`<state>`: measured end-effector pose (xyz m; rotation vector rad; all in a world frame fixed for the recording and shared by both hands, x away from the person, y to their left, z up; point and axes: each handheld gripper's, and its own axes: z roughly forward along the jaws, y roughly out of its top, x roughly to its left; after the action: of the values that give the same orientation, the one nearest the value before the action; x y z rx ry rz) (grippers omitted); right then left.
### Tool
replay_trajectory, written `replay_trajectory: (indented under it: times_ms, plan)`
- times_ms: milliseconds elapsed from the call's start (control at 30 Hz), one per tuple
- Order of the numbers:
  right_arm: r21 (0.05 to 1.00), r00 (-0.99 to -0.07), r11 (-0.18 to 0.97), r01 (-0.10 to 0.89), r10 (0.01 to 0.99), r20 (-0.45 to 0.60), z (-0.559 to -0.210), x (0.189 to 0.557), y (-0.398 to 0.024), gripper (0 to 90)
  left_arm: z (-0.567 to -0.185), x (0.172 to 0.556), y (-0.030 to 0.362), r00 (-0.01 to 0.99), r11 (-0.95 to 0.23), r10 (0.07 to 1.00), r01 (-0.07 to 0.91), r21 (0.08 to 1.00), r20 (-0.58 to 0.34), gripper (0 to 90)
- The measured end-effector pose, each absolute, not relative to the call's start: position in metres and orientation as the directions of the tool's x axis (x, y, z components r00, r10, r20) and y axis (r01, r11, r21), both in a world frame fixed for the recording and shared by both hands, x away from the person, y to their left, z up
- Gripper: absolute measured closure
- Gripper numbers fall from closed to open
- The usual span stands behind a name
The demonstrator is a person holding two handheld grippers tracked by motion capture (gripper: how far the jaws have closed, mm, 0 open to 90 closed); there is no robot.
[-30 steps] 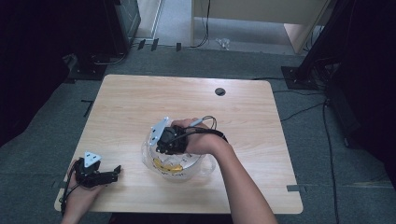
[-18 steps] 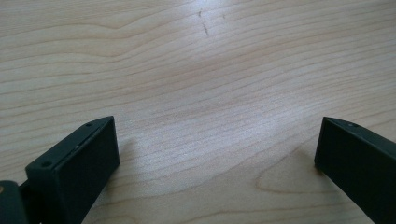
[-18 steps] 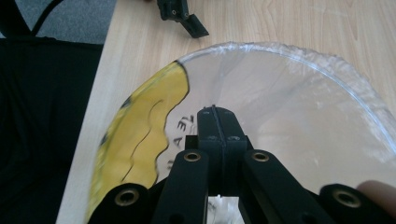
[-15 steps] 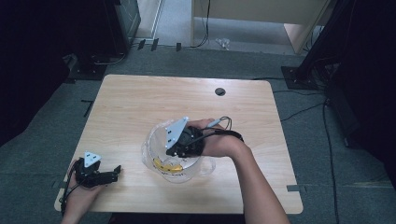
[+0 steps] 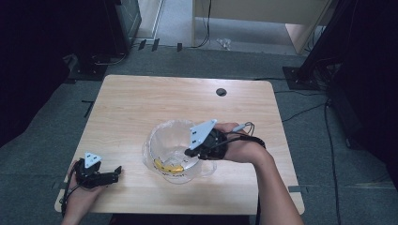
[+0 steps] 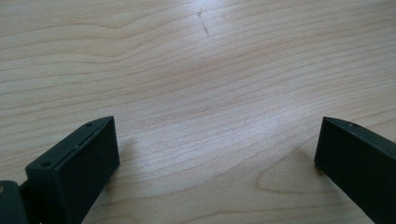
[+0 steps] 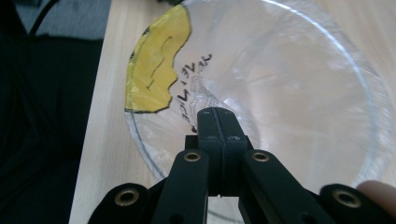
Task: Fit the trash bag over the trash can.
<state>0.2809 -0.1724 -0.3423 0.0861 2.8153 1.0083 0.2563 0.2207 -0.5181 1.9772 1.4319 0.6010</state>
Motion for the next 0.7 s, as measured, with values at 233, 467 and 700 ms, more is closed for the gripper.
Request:
replay_trajectory:
  times_ms: [233,467,700]
  plan:
    - [0.667,-0.973,0.742,0.064,0.194,-0.122,-0.342,0.281,-0.2,90.0,-0.518,0.256,0.221,0.309,-0.223,0.951,0.67,0.708,0.006,0.0]
    - [0.681,-0.954,0.72,0.129,0.278,-0.113,-0.348,0.281,-0.229,90.0,-0.518,0.256,0.221,0.309,-0.222,0.951,0.67,0.708,0.005,0.0]
    - [0.731,-0.92,0.644,0.226,0.388,-0.057,-0.363,0.287,-0.254,89.5,-0.518,0.256,0.221,0.309,-0.222,0.951,0.67,0.708,0.006,0.0]
